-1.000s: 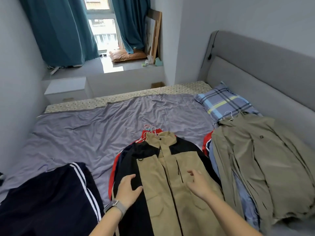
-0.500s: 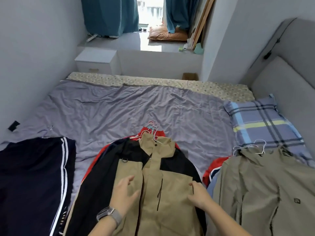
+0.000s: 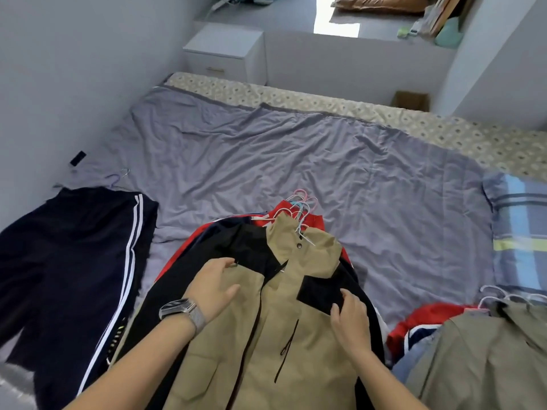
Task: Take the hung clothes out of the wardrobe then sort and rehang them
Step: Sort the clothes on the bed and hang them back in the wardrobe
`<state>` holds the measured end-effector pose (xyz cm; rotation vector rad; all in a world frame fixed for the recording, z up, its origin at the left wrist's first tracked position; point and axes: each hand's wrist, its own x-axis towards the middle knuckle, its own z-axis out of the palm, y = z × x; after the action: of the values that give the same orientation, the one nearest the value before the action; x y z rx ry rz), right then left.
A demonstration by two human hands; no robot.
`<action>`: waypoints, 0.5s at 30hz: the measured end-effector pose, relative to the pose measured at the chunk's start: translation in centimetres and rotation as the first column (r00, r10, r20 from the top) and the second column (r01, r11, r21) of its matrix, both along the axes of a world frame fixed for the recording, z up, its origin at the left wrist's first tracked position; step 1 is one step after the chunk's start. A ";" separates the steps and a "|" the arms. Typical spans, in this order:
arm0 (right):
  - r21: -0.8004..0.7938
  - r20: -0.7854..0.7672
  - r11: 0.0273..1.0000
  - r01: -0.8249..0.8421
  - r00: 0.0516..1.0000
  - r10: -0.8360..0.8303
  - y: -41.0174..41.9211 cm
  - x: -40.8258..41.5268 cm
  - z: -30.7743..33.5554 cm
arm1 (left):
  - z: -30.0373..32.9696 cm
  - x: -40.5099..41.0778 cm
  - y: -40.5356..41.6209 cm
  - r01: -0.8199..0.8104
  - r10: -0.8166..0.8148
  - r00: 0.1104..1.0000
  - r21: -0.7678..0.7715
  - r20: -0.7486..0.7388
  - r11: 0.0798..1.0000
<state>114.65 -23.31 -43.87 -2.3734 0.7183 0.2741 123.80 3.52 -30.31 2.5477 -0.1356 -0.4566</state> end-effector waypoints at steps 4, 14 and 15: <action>-0.018 -0.183 0.995 -0.094 0.979 0.089 -2.9 4.2 -2.2 | -2.1 -1.6 -0.5 -0.046 0.046 0.997 0.003 -0.062 0.999; 0.152 -0.192 0.986 0.061 0.981 -0.032 -4.3 7.0 -7.0 | -5.1 -4.1 0.2 -0.140 0.139 0.983 0.000 -0.119 0.990; 0.189 -0.163 0.977 0.098 0.984 -0.067 -3.8 7.0 -6.6 | -5.2 -4.6 0.4 -0.146 0.145 0.982 -0.001 -0.120 0.989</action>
<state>121.69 -27.07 -50.46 -2.1466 0.8212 0.4776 119.25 3.96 -35.50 2.4915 0.0922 -0.5475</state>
